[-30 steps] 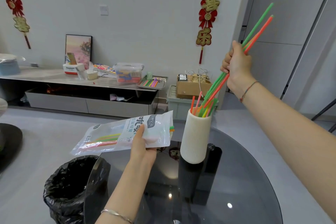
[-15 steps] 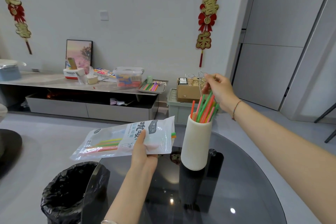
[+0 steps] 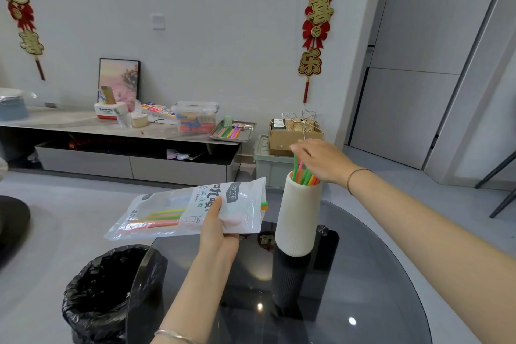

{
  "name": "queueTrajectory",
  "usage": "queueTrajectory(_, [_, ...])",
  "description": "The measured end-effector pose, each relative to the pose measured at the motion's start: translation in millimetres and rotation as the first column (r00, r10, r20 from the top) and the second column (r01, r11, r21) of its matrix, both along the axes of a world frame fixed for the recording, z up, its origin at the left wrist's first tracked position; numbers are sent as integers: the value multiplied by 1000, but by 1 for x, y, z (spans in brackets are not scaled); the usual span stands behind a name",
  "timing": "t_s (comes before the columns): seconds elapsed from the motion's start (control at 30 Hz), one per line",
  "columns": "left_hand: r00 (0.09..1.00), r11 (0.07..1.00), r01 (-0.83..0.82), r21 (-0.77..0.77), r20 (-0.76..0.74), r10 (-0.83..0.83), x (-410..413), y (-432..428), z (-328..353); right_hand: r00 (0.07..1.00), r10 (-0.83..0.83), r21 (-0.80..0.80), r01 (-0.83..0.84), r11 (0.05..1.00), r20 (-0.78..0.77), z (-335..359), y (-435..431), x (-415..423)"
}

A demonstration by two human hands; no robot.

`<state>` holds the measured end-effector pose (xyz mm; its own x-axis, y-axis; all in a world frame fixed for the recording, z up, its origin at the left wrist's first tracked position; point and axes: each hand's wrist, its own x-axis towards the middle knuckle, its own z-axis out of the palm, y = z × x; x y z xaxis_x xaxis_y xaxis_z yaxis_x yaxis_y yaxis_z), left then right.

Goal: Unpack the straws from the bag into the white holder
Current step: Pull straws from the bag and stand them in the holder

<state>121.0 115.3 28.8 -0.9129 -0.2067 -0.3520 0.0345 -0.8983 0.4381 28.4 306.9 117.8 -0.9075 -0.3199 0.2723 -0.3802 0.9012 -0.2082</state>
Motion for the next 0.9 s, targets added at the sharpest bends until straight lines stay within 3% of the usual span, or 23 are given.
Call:
queueTrajectory(0.1, [1000,1000,1,2,0,-1,1,-1,0,996,-28,-15,27,1000,-79,2,-2,6])
queueTrajectory(0.13, [1000,1000,0,-1,-1,0,1,-2,0,991,-27,-81,17,997,-130,3,-4,10])
queueTrajectory(0.2, [1000,1000,1,-15,-9,-1,2,-5,0,971,-20,-372,-73,925,-240,1,-14,28])
queueTrajectory(0.3, [1000,999,-20,-30,-19,19,1,-11,1,964,-24,-803,-208,559,-266,-22,-41,67])
queueTrajectory(0.4, [997,994,-46,-96,-61,40,2,-14,1,1000,-2,-972,12,235,12,-65,-71,90])
queueTrajectory(0.5, [993,951,-94,-294,-93,69,5,-9,1,884,264,-878,439,-191,385,-96,-90,93])
queueTrajectory(0.57, [992,899,-120,-421,-94,89,7,-5,0,768,476,-690,618,-378,428,-108,-94,90])
queueTrajectory(0.73, [983,737,-172,-654,-161,86,9,6,-3,690,667,-535,690,-488,282,-118,-100,91])
queueTrajectory(0.8, [982,712,-174,-681,-171,76,9,9,-4,685,692,-528,684,-504,227,-120,-101,92])
queueTrajectory(0.9, [983,730,-181,-659,-154,105,9,8,-7,733,612,-618,636,-462,296,-124,-101,91])
